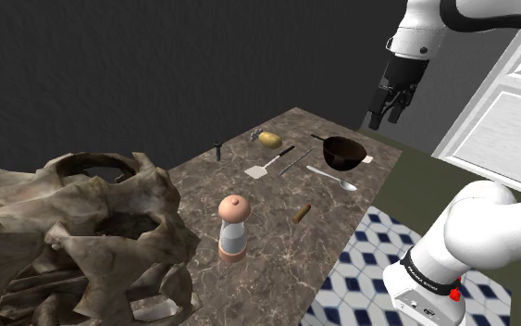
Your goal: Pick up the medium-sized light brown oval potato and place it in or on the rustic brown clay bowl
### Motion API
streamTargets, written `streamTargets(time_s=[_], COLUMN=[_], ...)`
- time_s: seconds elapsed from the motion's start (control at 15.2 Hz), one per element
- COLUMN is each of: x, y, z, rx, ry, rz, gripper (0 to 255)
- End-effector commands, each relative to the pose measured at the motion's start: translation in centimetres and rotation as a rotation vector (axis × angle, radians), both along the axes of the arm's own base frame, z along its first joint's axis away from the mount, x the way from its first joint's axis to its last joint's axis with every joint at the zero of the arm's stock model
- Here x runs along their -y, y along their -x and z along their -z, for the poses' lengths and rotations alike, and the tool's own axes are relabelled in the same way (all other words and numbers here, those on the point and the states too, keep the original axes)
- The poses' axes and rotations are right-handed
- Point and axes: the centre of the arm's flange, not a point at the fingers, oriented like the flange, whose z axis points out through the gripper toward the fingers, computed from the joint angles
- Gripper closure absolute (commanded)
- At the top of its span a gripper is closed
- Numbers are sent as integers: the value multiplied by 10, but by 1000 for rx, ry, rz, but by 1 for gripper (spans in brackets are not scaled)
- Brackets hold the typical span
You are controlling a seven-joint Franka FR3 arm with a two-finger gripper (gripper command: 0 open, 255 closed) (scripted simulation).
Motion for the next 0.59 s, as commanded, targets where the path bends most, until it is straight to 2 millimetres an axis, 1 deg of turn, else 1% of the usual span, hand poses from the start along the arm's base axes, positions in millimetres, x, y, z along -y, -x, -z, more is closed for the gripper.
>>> streamTargets(time_s=[0.0,0.53], x=[0,14], y=[0,-92], z=[0,52], rx=[0,-5], ry=[0,-5], rz=[0,-18], gripper=[0,0])
